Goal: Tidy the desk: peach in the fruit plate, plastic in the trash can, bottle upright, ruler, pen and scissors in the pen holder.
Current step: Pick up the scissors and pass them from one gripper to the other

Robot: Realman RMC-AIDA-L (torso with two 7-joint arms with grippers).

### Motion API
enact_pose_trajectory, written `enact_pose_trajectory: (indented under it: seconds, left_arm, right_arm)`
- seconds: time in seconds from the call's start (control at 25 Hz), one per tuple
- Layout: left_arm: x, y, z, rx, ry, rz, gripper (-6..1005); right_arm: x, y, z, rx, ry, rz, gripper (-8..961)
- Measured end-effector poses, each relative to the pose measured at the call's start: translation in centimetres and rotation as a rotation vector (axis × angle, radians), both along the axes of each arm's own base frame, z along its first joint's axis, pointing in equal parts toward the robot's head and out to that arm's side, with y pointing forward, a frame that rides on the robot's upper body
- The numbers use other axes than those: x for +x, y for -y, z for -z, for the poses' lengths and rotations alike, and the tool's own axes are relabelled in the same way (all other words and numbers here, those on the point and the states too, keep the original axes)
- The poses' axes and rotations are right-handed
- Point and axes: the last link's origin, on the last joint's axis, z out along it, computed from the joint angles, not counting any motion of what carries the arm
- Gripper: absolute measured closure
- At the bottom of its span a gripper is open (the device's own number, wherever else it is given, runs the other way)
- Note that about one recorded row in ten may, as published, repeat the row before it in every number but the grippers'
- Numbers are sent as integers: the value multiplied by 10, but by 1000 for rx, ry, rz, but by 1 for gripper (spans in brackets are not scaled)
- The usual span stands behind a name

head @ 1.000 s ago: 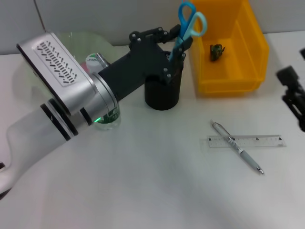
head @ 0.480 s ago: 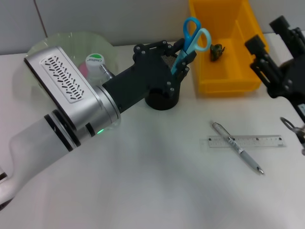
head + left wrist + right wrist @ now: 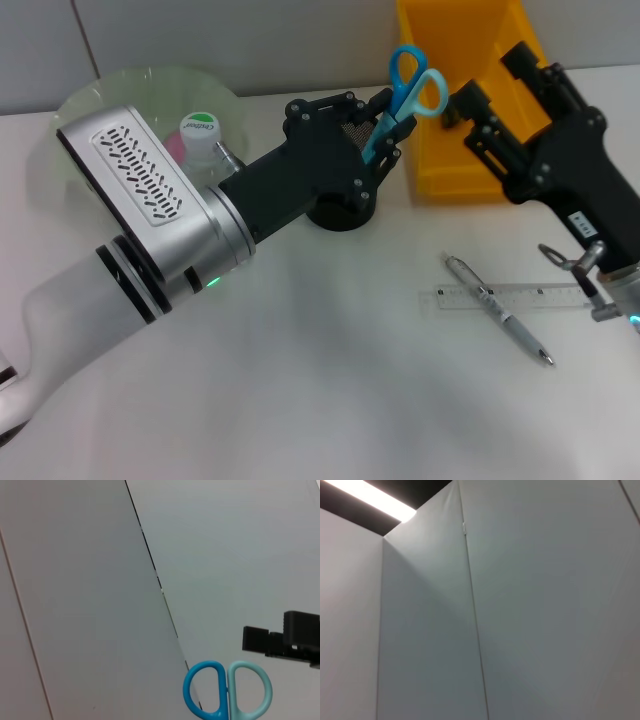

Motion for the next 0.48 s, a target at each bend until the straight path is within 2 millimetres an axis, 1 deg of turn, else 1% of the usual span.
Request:
enact_pose_trajectory:
  seconds: [0.04,0.2,0.48]
  left_arm:
    - [0,0,0,0,-1,0,743]
    - [0,0,0,1,-2,0,743]
    - [0,0,0,0,-2,1,743]
  right_arm:
    - [-2,0,4,-14,7,-1,295]
    - [-4,-3,10,-25,18,11,295]
    - [-6,-6,12,-33,21,20,296]
